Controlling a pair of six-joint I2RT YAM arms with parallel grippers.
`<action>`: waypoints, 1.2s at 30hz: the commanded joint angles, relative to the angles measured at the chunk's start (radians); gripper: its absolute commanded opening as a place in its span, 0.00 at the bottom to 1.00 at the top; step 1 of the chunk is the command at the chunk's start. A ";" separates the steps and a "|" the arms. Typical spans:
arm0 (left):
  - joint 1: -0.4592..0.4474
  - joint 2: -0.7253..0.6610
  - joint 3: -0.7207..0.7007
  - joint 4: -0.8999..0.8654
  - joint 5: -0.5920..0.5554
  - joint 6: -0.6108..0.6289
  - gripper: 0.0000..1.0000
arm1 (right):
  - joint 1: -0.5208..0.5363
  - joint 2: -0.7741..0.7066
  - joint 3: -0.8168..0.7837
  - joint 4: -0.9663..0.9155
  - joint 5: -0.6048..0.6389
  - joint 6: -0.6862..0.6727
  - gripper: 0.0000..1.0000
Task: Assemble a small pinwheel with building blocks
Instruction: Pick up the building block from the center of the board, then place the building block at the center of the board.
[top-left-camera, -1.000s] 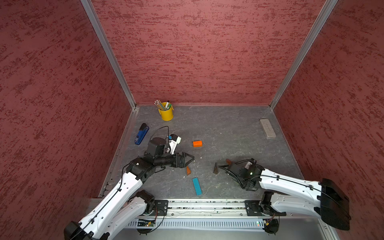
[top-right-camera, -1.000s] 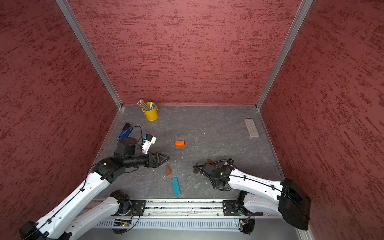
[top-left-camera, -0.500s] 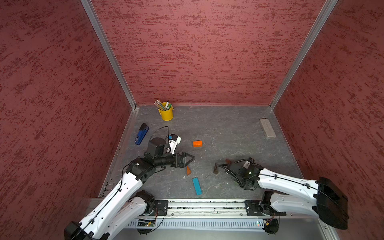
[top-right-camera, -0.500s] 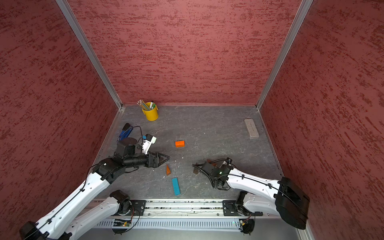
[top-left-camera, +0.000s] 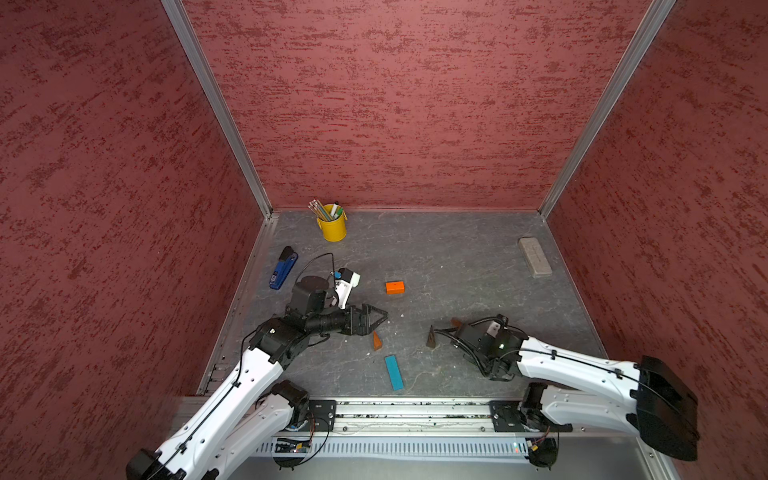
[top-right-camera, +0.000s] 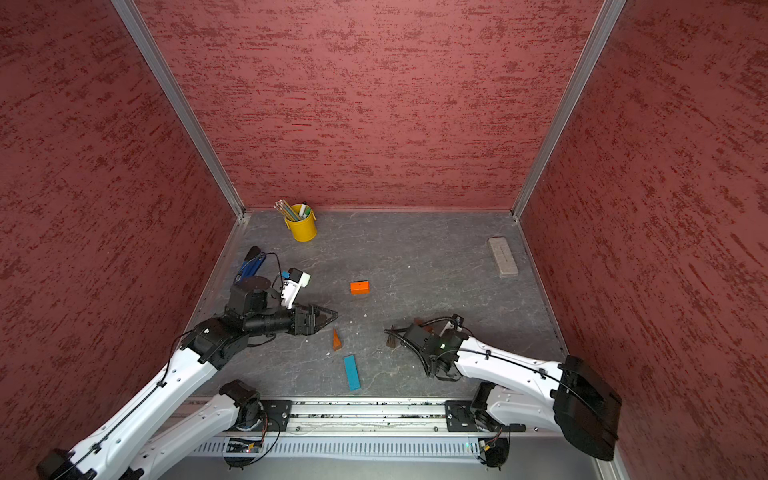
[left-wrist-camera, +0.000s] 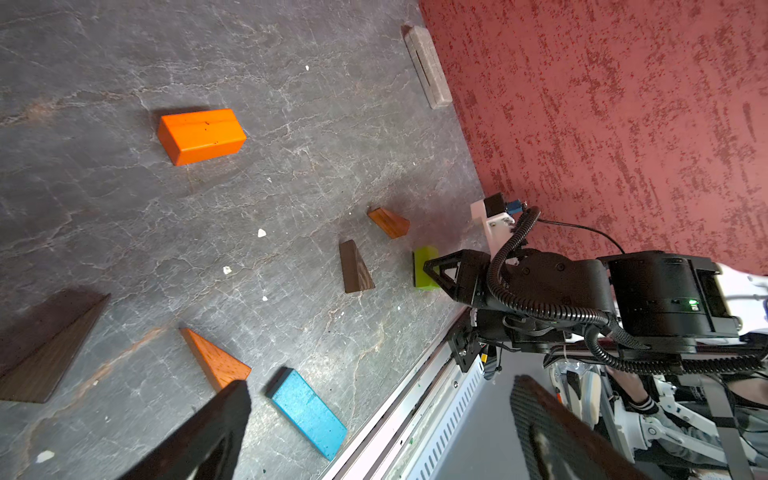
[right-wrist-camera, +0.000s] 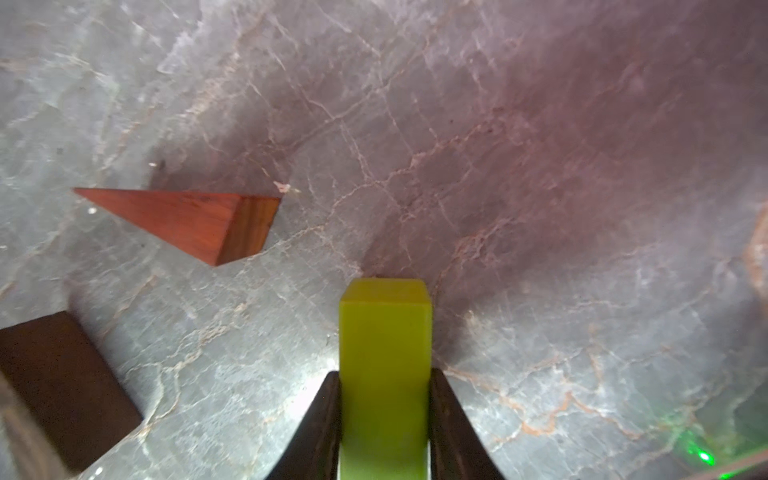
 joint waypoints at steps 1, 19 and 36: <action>0.062 -0.012 0.011 0.036 0.079 -0.028 1.00 | -0.005 -0.033 0.090 -0.023 0.062 -0.088 0.28; 0.332 -0.044 -0.050 -0.116 0.064 -0.210 1.00 | -0.179 0.568 0.746 0.270 -0.267 -1.460 0.30; 0.459 0.000 -0.100 -0.146 0.036 -0.287 1.00 | -0.204 0.674 0.723 0.372 -0.490 -2.156 0.35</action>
